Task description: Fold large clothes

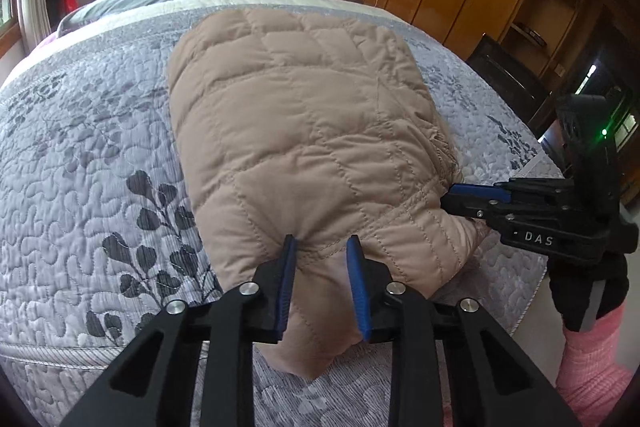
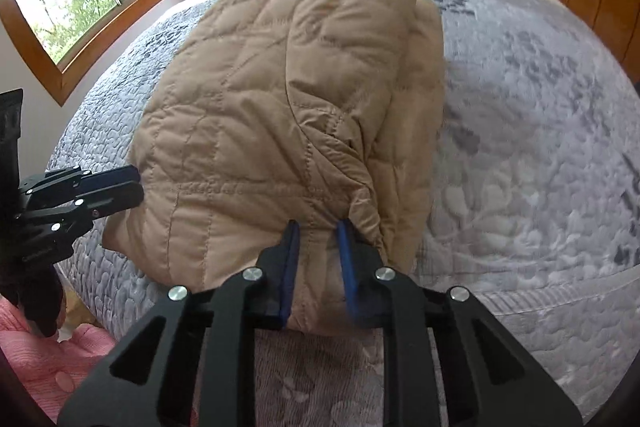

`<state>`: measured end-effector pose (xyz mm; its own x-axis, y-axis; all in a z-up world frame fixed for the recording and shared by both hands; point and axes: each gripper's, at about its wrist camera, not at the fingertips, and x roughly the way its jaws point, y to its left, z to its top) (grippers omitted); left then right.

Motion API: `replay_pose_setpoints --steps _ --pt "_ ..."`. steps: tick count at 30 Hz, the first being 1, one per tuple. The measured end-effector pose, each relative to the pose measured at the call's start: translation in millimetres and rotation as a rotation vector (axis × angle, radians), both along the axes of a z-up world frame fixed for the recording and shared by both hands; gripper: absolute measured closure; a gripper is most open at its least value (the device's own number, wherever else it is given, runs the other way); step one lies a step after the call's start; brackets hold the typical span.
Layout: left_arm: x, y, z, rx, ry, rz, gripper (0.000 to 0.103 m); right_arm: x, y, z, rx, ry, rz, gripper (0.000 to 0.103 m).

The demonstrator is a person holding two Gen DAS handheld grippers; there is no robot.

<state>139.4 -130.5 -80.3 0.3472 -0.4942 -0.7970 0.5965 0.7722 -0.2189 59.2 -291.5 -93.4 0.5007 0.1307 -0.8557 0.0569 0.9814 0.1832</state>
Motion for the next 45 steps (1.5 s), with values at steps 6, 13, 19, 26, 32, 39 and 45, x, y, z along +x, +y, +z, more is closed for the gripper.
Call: replay_pose_setpoints --steps 6,13,19,26,32,39,45 --pt "0.2 -0.8 -8.0 0.009 -0.017 -0.005 0.077 0.0 -0.6 -8.8 0.008 -0.021 -0.002 0.084" --pt "-1.6 6.5 13.0 -0.018 -0.012 -0.012 0.077 -1.7 -12.4 18.6 0.07 -0.048 0.009 0.081" --pt "31.5 16.7 49.9 -0.083 -0.051 0.024 0.074 29.5 -13.7 61.5 0.003 -0.126 0.008 0.071" --pt "89.3 -13.7 28.4 -0.027 0.027 0.026 0.074 104.9 -24.7 45.3 -0.044 -0.061 -0.056 0.072" --pt "107.3 -26.2 7.8 0.023 0.061 -0.008 0.075 123.2 -39.9 5.4 -0.008 0.039 -0.059 0.074" --pt "113.7 -28.0 -0.3 0.03 0.083 0.011 0.076 123.0 -42.8 2.7 0.019 0.039 -0.076 0.074" --pt "70.3 -12.4 34.2 0.06 -0.093 0.028 0.059 91.1 -47.0 36.2 0.05 -0.07 -0.081 0.059"
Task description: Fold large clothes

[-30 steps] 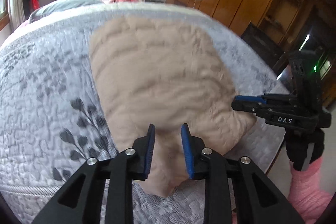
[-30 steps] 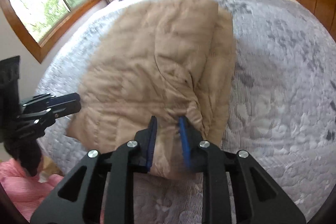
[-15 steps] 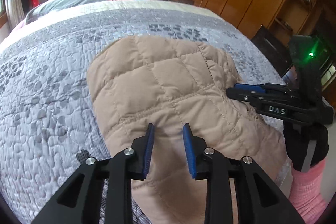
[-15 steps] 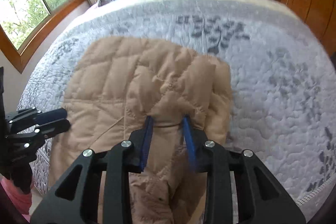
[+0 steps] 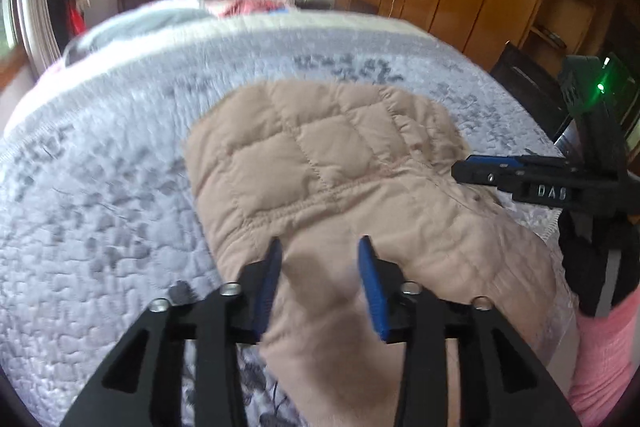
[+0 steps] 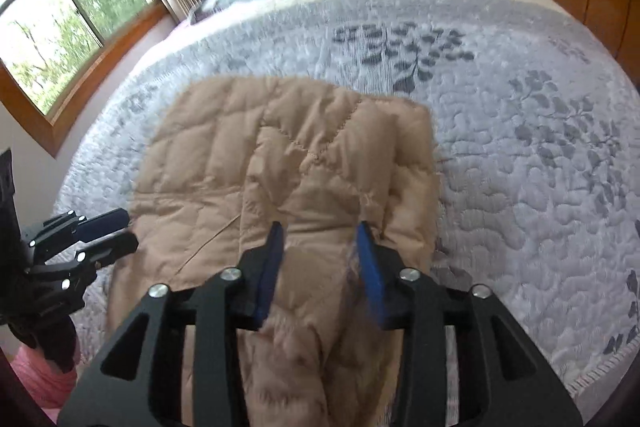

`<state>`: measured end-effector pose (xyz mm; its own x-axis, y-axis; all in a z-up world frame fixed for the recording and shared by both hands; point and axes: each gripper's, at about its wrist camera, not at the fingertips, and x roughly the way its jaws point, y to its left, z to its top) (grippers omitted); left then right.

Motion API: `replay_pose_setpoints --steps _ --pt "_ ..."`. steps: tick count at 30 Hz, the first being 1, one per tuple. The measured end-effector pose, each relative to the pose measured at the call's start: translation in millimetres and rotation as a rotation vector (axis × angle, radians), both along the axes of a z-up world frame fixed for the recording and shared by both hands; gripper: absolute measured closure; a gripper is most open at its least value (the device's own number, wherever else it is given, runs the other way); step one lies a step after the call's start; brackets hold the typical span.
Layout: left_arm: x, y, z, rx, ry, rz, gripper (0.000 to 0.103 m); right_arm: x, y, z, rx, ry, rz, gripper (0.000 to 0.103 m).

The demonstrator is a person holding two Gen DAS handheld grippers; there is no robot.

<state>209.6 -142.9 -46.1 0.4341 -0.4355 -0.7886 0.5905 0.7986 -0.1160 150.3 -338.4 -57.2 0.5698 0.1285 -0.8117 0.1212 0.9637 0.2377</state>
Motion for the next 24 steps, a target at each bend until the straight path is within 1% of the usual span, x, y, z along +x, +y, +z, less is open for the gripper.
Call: replay_pose_setpoints --steps 1,4,8,9,11,13,15,19,24 --pt "-6.0 3.0 3.7 0.004 -0.02 0.002 0.059 -8.7 0.1 5.6 -0.013 -0.018 -0.001 0.055" --pt "-23.6 16.2 11.2 -0.001 -0.051 0.002 0.057 -29.3 0.2 15.2 -0.028 -0.054 -0.003 0.046" --pt "-41.0 27.5 16.9 0.008 -0.088 0.013 0.05 -48.9 -0.7 18.0 -0.029 -0.078 -0.005 0.035" --pt "-46.2 31.0 18.0 0.01 -0.099 0.014 0.047 -54.2 -0.9 17.5 -0.03 -0.082 -0.009 0.031" --pt "-55.8 36.5 18.9 0.0 -0.1 0.011 0.043 -63.9 -1.2 17.4 -0.02 -0.094 -0.014 0.025" --pt "-62.1 40.8 18.0 -0.005 -0.093 0.008 0.041 -71.5 -2.5 18.2 0.003 -0.106 -0.014 0.018" --pt "-67.0 45.5 16.6 -0.003 -0.088 0.015 0.039 -76.7 -4.3 17.5 0.027 -0.112 -0.015 0.014" --pt "-74.0 55.4 15.6 -0.015 -0.077 0.028 0.036 -84.4 -10.0 13.9 0.074 -0.111 -0.027 0.013" --pt "-80.3 68.7 11.6 -0.057 -0.047 0.026 0.026 -95.9 -12.7 4.0 0.157 -0.112 -0.016 0.012"
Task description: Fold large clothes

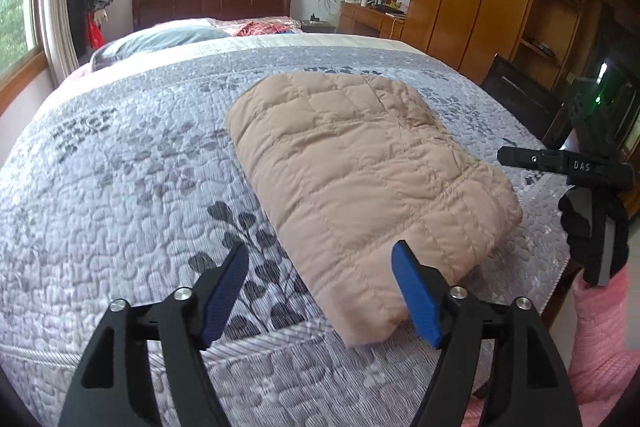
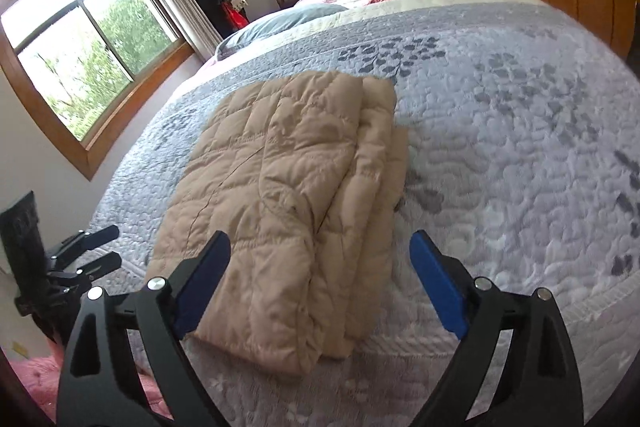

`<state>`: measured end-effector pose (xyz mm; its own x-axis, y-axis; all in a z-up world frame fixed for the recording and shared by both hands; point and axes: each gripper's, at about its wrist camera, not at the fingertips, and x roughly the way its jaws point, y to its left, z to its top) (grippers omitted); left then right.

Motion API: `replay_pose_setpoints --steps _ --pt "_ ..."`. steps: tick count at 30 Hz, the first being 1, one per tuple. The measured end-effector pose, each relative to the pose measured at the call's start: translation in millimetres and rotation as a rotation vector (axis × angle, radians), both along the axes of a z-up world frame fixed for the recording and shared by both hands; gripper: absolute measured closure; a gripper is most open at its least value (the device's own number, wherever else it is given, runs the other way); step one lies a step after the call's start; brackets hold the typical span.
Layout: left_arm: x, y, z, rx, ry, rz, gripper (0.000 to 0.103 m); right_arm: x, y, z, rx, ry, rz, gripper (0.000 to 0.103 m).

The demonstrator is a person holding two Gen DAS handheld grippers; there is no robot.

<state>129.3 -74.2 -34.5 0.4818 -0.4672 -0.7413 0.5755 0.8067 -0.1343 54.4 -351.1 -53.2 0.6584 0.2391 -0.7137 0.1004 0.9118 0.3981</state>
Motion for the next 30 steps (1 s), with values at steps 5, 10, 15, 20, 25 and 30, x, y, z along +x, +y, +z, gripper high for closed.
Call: replay_pose_setpoints --steps 5,10,15,20,25,30 --pt "3.6 13.3 -12.8 -0.061 0.081 -0.004 0.017 -6.0 -5.2 -13.2 0.085 0.015 0.003 0.012" --pt "22.3 23.9 -34.1 -0.148 0.226 0.012 0.016 -4.6 -11.3 -23.0 0.188 0.03 0.033 0.011" --pt "44.7 23.1 -50.7 -0.224 0.336 -0.001 0.016 5.2 -18.0 -35.7 0.265 0.069 0.044 0.011" --pt "61.9 13.1 -66.3 -0.264 0.423 -0.018 0.015 19.2 -15.3 -52.0 0.321 0.111 0.081 0.011" --pt "72.8 0.6 -73.2 -0.267 0.445 -0.033 0.013 25.6 -12.3 -60.0 0.344 0.128 0.086 0.011" --pt "76.2 -10.7 -71.7 -0.252 0.425 -0.049 0.012 33.4 -14.7 -66.1 0.355 0.143 0.097 0.007"
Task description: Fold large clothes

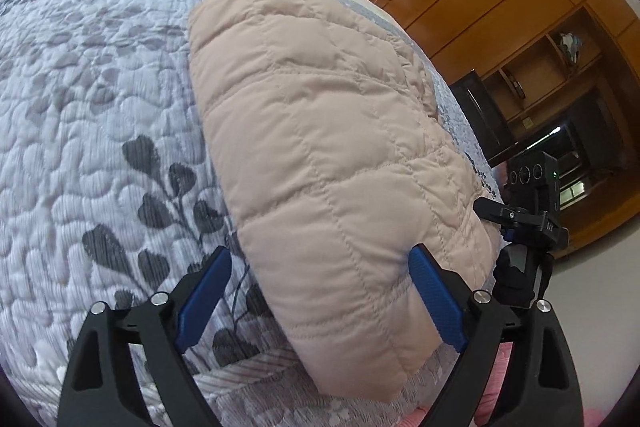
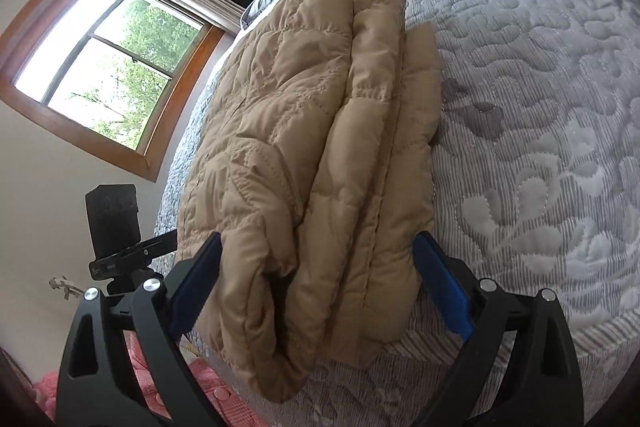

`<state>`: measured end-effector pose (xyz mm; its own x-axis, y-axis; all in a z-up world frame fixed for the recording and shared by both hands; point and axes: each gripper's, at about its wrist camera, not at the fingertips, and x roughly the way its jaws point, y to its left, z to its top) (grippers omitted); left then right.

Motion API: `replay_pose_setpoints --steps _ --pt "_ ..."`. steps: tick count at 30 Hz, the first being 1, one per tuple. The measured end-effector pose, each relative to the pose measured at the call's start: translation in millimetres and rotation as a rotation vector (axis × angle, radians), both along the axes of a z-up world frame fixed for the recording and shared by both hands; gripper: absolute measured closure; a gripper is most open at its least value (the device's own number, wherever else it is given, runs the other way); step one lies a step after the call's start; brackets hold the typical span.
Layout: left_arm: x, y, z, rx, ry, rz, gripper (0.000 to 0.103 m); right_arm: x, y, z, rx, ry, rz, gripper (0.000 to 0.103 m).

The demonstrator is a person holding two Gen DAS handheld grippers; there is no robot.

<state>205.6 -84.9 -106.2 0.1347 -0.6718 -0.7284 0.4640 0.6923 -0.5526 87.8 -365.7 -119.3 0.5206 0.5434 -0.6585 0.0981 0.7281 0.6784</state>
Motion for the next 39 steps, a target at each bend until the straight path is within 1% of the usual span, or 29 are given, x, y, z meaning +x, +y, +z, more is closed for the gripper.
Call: replay_pose_setpoints --steps 4,8,10,11,12,13,14,15,16,18,21,25,29,31,33,39 --pt "1.9 -11.8 -1.1 0.007 -0.01 -0.02 0.011 16.1 -3.7 -10.7 0.015 0.015 0.022 0.005" --pt "3.5 -24.8 -0.7 0.024 -0.034 -0.041 0.009 27.7 0.5 -15.2 0.021 0.016 0.056 0.005" --pt "4.1 -33.0 1.1 0.035 -0.046 -0.051 0.009 31.4 4.5 -14.8 0.009 0.007 0.077 0.007" --pt "6.1 -36.5 2.9 0.039 -0.054 -0.057 0.011 33.5 9.2 -13.6 -0.003 0.0 0.088 0.007" --pt "7.1 -40.2 5.8 0.045 -0.065 -0.058 0.017 34.3 13.2 -12.2 -0.023 -0.01 0.097 0.016" --pt "5.8 -42.4 7.8 0.05 -0.078 -0.055 0.02 34.1 19.7 -10.4 -0.036 -0.018 0.101 0.028" --pt "3.3 -44.3 11.2 0.056 -0.099 -0.053 0.026 33.2 21.9 -8.6 -0.04 -0.027 0.105 0.033" --pt "1.1 -46.5 13.5 0.06 -0.113 -0.052 0.032 32.1 24.0 -6.6 -0.047 -0.038 0.109 0.041" --pt "-1.2 -49.9 16.2 0.061 -0.125 -0.052 0.034 30.6 27.0 -3.6 -0.058 -0.052 0.112 0.047" --pt "-5.4 -53.9 22.0 0.068 -0.152 -0.047 0.041 27.9 32.6 1.2 -0.084 -0.071 0.112 0.051" --pt "-12.2 -56.2 30.4 0.067 -0.188 -0.043 0.046 22.4 40.6 9.7 -0.111 -0.103 0.112 0.056" --pt "-20.9 -44.6 40.8 0.048 -0.227 -0.04 0.05 15.5 53.0 23.6 -0.145 -0.145 0.114 0.059" --pt "-25.4 -31.0 55.3 0.018 -0.274 -0.032 0.053 1.4 68.2 45.4 -0.222 -0.21 0.118 0.06" --pt "-27.4 -27.2 62.3 0.001 -0.296 -0.029 0.054 -1.4 73.6 55.1 -0.238 -0.231 0.12 0.06" --pt "-28.1 -24.0 67.0 -0.01 -0.308 -0.023 0.055 0.3 75.3 64.1 -0.255 -0.242 0.122 0.06" --pt "-17.9 -17.3 85.6 -0.015 -0.38 0.003 0.056 21.4 93.2 95.1 -0.379 -0.297 0.151 0.061"
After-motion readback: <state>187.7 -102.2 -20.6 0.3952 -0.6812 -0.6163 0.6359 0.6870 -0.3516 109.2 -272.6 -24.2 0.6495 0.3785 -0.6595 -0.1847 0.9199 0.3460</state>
